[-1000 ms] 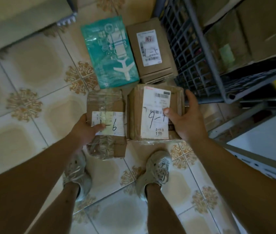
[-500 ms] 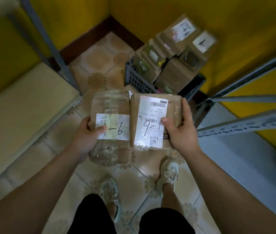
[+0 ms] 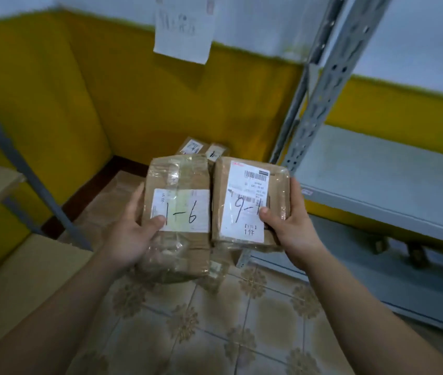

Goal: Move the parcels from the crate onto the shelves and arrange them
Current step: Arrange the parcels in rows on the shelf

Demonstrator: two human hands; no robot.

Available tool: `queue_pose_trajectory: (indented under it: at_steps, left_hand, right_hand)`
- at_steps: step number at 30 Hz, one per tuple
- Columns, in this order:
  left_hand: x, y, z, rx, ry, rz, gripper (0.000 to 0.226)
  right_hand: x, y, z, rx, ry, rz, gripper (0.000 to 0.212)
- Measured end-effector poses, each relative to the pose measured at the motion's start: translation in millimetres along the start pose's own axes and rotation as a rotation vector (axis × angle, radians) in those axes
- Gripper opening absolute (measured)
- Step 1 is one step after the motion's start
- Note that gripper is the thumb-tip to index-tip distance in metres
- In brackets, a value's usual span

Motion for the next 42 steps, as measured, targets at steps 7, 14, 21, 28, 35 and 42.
queue_pose_trajectory:
  at_steps: [7,14,21,28,35,42]
  left_hand:
    - [71,83,-131,0.100,-0.234,-0.097,0.079]
    - [136,147,-285,0.212,-0.457,-0.167,0.067]
    - [152,158,-392,0.176,-0.616,-0.119,0.066]
    - [110,129,-490,0.127,-0.728,0.001,0.067]
    - [103,87,-578,0.036,-0.795,0.122,0.066]
    - [124,32,-661,-0.031,-0.687,0.242,0.068]
  right_hand:
    - [112,-24,162,-0.031,0.272,0.090,0.095]
    - [213,-10,314,-0.022,0.581,0.109,0.092]
    - [241,27,401,-0.009,0.741,0.091,0.092]
    - [199,84,466,-0.024,0.830,-0.067,0.093]
    - [166,144,532,-0.051,0.796,-0.255,0.094]
    - [128,214,627,0.000,0.589,-0.393,0.089]
Point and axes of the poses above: each hand's wrist, its own x-axis away from the middle knuckle, its own z-axis out of the back of the hand, y = z × x, the point moved 2 cm from there along -x, towards the middle knuckle, and after that the axes turned 6 degrees about x, right-handed, at the moved point
